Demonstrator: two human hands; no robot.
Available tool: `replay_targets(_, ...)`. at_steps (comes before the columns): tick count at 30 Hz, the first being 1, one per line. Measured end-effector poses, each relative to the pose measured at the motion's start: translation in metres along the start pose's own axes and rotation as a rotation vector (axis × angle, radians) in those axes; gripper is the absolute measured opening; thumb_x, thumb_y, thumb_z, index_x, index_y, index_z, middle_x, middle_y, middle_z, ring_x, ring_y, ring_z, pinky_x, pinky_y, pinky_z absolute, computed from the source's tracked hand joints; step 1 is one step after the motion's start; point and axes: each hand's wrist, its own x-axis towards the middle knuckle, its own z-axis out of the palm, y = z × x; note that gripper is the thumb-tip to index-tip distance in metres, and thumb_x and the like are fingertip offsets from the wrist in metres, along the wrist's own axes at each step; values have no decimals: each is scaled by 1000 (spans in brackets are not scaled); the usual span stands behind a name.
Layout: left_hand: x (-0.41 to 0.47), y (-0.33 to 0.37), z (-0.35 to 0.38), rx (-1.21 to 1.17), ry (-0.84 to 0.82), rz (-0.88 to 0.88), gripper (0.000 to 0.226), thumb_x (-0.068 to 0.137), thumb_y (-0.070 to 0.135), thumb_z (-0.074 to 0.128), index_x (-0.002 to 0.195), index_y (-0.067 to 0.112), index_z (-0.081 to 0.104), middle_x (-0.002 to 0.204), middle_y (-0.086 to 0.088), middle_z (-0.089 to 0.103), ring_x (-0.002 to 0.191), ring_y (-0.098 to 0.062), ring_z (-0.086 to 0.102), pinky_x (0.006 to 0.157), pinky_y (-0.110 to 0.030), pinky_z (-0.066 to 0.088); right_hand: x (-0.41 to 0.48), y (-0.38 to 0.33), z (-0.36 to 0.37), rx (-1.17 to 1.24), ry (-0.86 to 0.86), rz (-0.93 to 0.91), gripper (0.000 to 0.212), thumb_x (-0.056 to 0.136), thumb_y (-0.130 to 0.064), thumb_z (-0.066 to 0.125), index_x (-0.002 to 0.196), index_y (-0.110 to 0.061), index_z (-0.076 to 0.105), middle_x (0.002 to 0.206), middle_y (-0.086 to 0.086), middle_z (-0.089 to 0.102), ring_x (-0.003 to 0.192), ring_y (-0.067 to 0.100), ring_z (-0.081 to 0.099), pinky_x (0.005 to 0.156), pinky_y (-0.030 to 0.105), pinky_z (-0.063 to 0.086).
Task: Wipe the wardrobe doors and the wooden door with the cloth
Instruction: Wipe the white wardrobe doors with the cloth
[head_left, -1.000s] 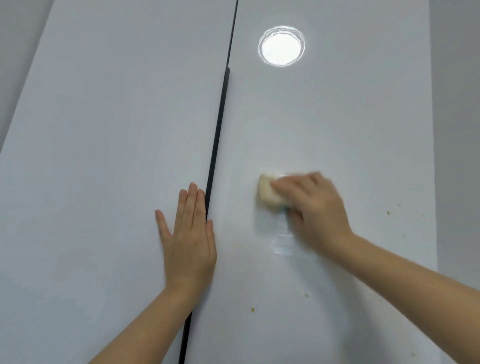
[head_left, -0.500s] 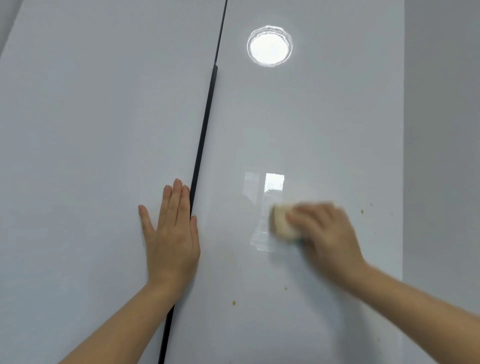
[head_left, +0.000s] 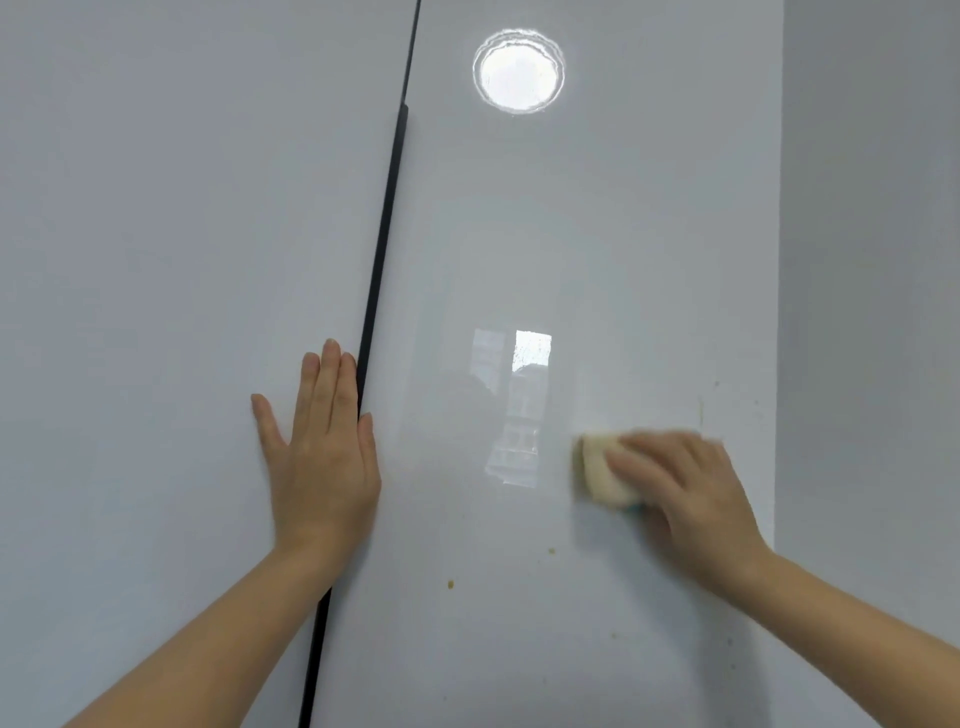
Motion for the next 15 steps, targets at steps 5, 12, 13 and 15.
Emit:
replay_targets(5,-1,0,-1,-1,-8,-4,55,102,25,19,155,10,17,163,-1,14,151,-16,9,118,-59,3,23,38,-13,-34,-54,13,46,78,-9,47,120,-25,54,121,2,53,101,29,52,75,37,34)
replay_targets(12,-2,0,-3,-29,-21,-7,56,102,25,19,155,12,13,164,1,10,151,-13,4,119,-56,0,60,73,-17,-23,64,420,52,70,1,47,117,-20,56,113,12,56,101,32,49,82,36,30)
replay_targets(13,-3,0,-3,-36,-20,-9,56,102,25,19,156,12,14,164,1,11,151,-13,4,119,-56,0,42,63,-17,-7,59,411,52,70,0,46,116,-21,55,113,13,56,101,33,50,83,38,33)
replay_targets(15,-5,1,-2,-45,-13,-11,56,102,25,19,155,12,15,163,1,12,151,-13,5,119,-56,0,-7,42,-18,29,22,370,52,71,-3,45,118,-22,54,111,14,58,100,35,52,83,46,41)
